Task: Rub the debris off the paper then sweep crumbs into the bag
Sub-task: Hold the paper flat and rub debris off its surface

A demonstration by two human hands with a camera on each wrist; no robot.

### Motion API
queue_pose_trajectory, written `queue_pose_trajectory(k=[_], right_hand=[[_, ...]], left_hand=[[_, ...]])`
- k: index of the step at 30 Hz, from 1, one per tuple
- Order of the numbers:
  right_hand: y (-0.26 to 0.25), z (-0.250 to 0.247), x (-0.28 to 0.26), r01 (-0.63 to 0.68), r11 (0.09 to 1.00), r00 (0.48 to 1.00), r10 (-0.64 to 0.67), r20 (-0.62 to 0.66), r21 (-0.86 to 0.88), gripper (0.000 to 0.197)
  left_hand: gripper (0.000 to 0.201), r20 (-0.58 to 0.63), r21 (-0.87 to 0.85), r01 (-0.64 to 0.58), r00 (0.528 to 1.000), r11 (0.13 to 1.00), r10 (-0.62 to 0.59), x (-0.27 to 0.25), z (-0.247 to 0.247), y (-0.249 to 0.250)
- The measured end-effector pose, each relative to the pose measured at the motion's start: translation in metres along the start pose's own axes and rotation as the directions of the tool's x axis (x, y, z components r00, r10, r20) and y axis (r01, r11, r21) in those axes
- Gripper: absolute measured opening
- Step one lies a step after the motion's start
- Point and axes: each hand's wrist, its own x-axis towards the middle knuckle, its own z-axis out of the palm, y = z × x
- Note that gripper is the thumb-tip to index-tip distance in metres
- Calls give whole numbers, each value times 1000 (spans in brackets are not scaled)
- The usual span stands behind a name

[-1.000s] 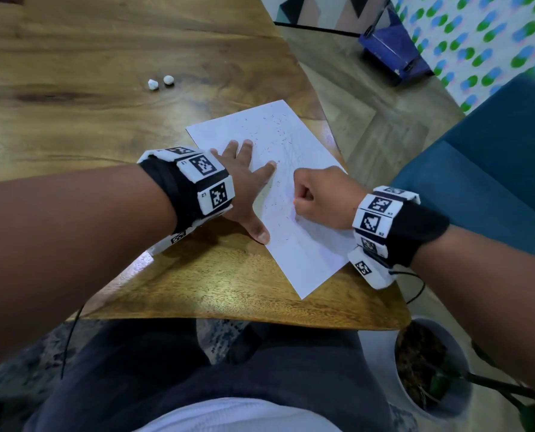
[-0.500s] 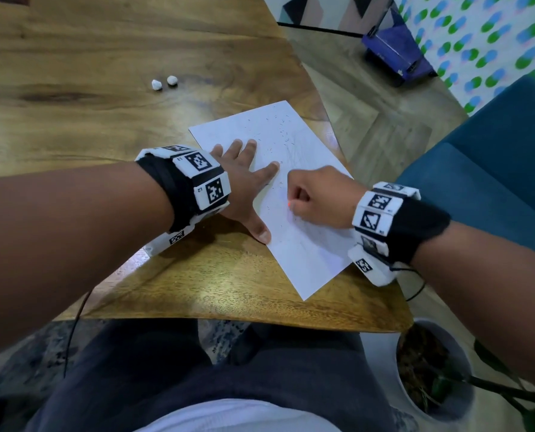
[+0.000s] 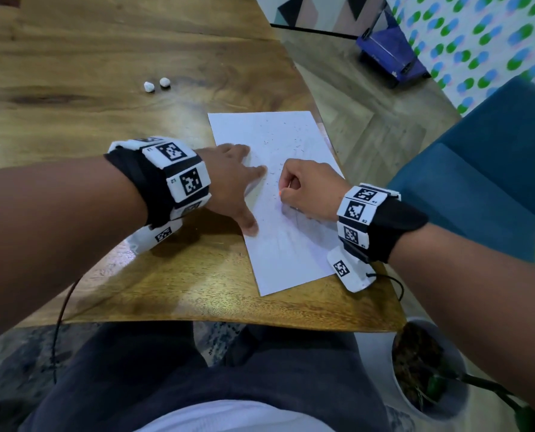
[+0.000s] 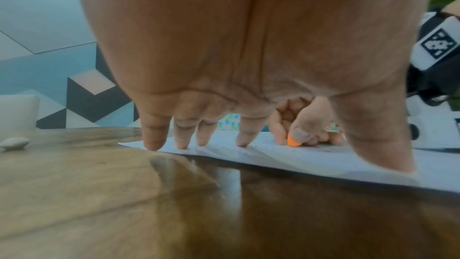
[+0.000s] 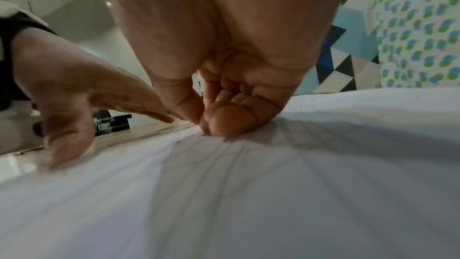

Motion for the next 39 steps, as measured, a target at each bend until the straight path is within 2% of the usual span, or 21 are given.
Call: queue_pose_trajectory(k=[3,6,8,10,12,18,21,23,26,29,31,35,37,39], right_hand=[[-3,-1,0,25,997,1000,-24,12,-78,3],[-6,3,-12,140,970,988,-125,87,-196,4],[-8,8,-28,239,946,961,-198,193,-220,5],[-10,12,-43,352,907,911,-274,310,-233,7],[-12,13,-47,416,877,875,-315,366,-240,9],[-14,4,-9,271,912,960,-231,161,-309,8],[-11,6,-17,295,900,950,-239,203,-321,9],[-8,9,-36,341,895,923,-261,281,-288,9],[-5,14,-65,460,855,845,-339,414,-239,9],[-9,15,-70,506,831,809,-365,460,-232,8],[-12,14,-59,496,828,830,-362,424,-262,9],[-9,10,-30,362,872,921,-279,272,-330,10],[-8,9,-29,355,871,926,-277,258,-339,10],[-5,11,-41,398,859,903,-304,303,-323,10]], left_hand=[[143,3,0,25,1000,1000,-25,-5,10,7],[155,11,24,23,1000,999,-24,-3,16,8],[156,24,20,20,1000,1000,-20,-2,17,9],[156,33,21,22,999,1000,-23,-2,18,10],[156,37,22,27,999,999,-27,-3,17,12],[154,42,31,37,998,999,-39,-6,13,17],[148,61,9,23,998,1000,-24,-7,12,17],[150,74,7,28,997,1000,-29,-7,12,16],[153,83,16,40,996,999,-41,-7,13,18],[153,85,15,44,995,999,-45,-6,14,20],[153,84,15,45,995,999,-46,-6,14,21],[152,62,17,40,997,999,-41,-6,16,20],[152,61,17,38,997,999,-39,-6,16,20],[152,69,13,41,997,999,-42,-7,16,20]])
